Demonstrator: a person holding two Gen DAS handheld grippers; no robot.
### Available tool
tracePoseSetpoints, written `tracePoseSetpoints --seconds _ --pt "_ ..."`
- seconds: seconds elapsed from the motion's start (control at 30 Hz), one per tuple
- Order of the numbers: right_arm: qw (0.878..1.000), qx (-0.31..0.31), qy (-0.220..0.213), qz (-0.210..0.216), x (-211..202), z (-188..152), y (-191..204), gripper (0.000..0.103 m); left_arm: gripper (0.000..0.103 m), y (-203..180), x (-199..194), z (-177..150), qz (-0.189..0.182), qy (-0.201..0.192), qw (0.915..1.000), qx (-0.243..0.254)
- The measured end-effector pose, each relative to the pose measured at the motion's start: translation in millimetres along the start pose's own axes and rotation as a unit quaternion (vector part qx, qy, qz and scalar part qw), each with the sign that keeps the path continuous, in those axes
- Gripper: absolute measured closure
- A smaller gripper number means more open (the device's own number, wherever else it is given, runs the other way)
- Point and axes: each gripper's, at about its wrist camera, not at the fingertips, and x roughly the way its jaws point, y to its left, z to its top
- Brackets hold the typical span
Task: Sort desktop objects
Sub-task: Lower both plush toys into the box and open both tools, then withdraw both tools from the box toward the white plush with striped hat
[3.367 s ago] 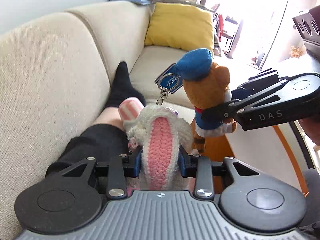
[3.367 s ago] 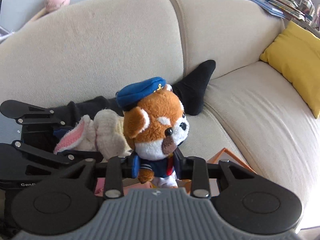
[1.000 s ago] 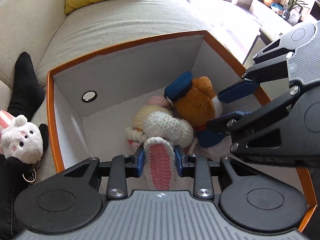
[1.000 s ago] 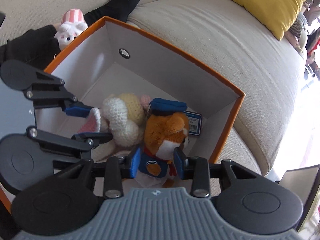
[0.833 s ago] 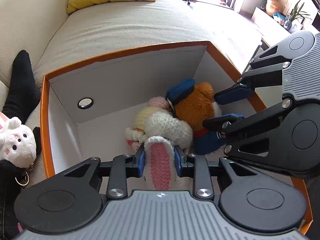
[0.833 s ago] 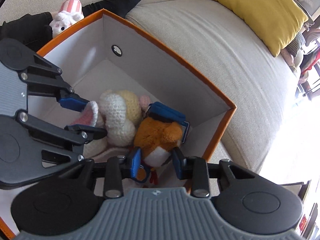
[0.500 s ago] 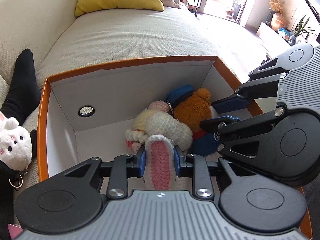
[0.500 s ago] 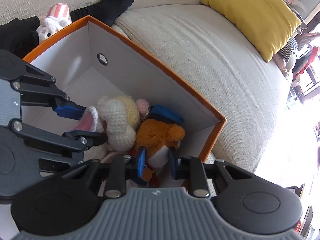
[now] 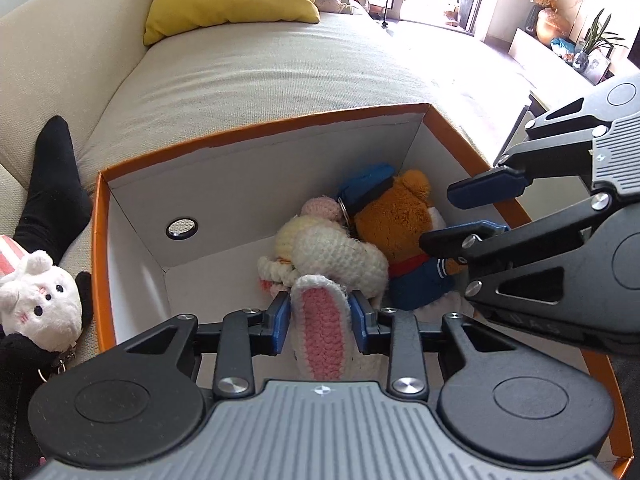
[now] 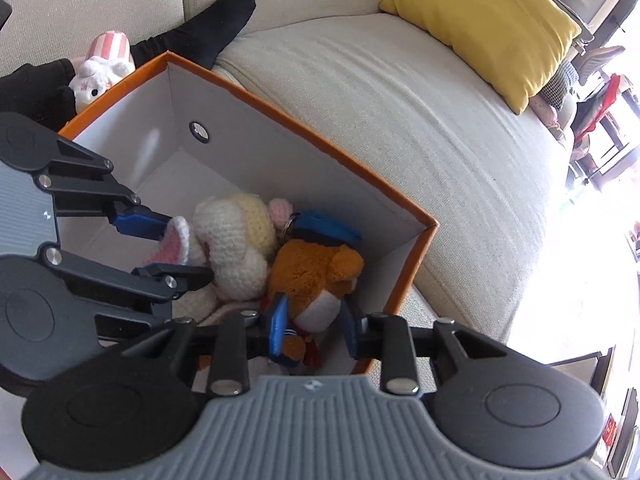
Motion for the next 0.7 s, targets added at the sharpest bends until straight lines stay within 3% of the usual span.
tracePoseSetpoints --seconds 0.07,0.23,0.4,0.57,0.63,0.7 --pt "1.000 0.011 -0.012 -0.008 -16 -10 0 0.066 0.050 1 -10 -2 0.004 -0.013 0.9999 0.003" --pt "0.998 0.057 -0.040 -0.001 -42 -29 0 0.065 0.050 10 -47 -15 -0.001 -0.050 0.9987 0.003" --pt "0.992 0.118 -0.038 -0.018 -53 -55 4 0.064 0.050 20 -92 -37 0.014 -0.101 0.9948 -0.012" --pt "0.978 0.205 -0.030 0.001 -55 -88 5 0.066 0.050 36 -109 -62 0.027 -0.090 0.9942 -0.052" --pt "0.972 0.234 -0.028 0.003 -55 -97 9 0.077 0.052 38 -108 -69 0.014 -0.079 0.9948 -0.062" --pt "0.966 0.257 -0.030 0.005 -56 -106 13 0.088 0.062 38 -105 -79 0.002 -0.066 0.9959 -0.062"
